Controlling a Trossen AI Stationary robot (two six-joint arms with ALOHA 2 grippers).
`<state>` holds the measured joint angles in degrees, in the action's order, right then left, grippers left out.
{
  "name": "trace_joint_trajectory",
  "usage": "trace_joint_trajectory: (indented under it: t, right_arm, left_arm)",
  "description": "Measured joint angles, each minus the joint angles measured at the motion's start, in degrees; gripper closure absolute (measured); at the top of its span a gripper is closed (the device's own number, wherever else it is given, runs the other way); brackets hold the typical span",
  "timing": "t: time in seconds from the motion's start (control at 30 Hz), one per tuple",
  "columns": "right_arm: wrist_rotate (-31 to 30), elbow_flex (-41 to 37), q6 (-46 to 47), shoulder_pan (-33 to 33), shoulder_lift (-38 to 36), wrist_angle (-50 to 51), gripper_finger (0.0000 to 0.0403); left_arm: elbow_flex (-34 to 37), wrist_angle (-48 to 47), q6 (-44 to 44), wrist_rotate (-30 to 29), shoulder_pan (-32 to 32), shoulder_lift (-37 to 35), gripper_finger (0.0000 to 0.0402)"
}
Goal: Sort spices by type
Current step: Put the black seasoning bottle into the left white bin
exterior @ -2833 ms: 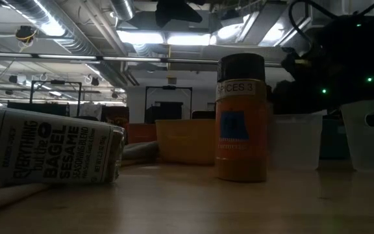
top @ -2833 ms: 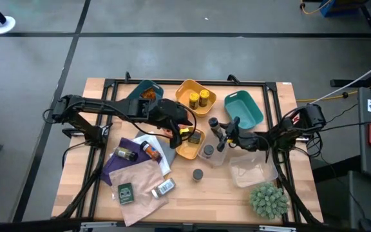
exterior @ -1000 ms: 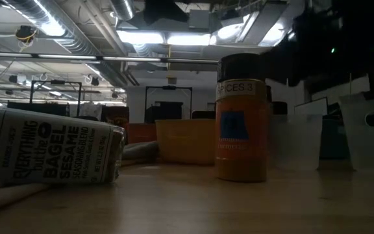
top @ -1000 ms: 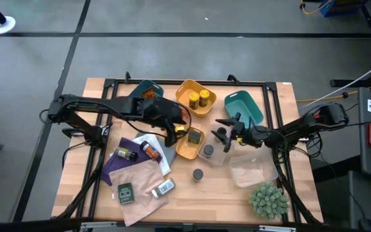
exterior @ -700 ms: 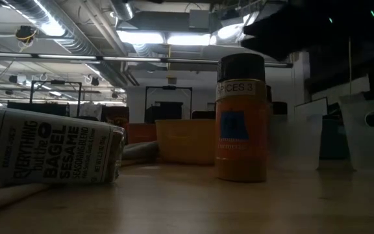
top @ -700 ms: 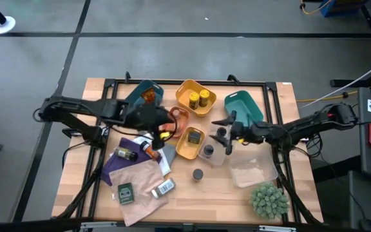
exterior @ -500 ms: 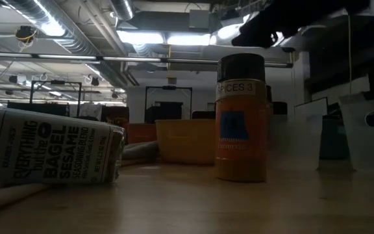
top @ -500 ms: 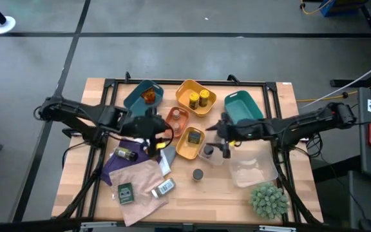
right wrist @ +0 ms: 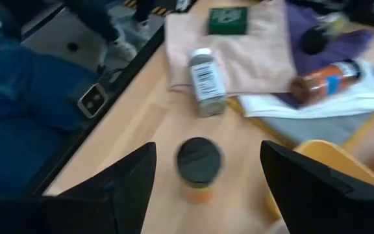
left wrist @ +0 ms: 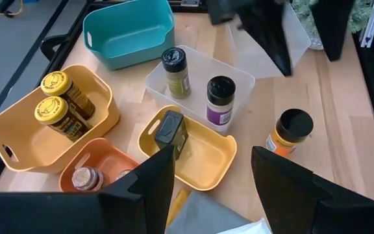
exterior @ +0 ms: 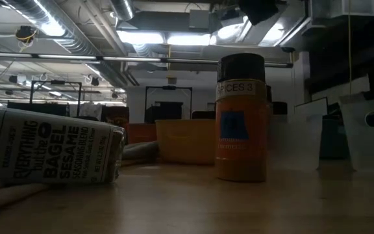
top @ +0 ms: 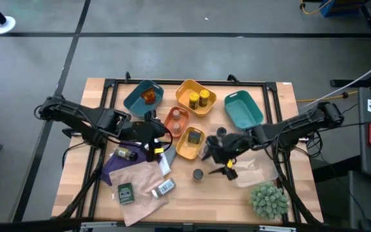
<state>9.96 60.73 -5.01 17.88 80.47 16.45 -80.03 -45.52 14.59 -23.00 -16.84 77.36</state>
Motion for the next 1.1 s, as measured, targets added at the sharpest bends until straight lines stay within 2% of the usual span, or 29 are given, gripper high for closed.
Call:
trace_joint_trajectory:
  t: [0.27, 0.47, 0.93, 1.1]
  right_arm:
    - [-7.2, 0.0, -0.3, 4.4, 7.4, -7.9, 0.0127]
    - [-7.4, 0.0, 0.0, 4.2, 10.8, -9.3, 0.0127]
    - [-6.5, 0.0, 0.6, 4.2, 11.4, -9.2, 0.0127]
    - [-8.8, 0.0, 0.7, 4.2, 13.0, -9.2, 0.0127]
  left_arm:
    - [0.0, 0.0, 2.0, 0.0, -0.1, 0.0, 0.0215]
    - [0.0, -0.1, 2.8, 0.0, -0.1, 0.0, 0.0215]
    - [0.0, -0.5, 3.8, 0.1, -0.1, 0.0, 0.0215]
    - [0.0, -0.5, 3.8, 0.1, -0.2, 0.0, 0.0215]
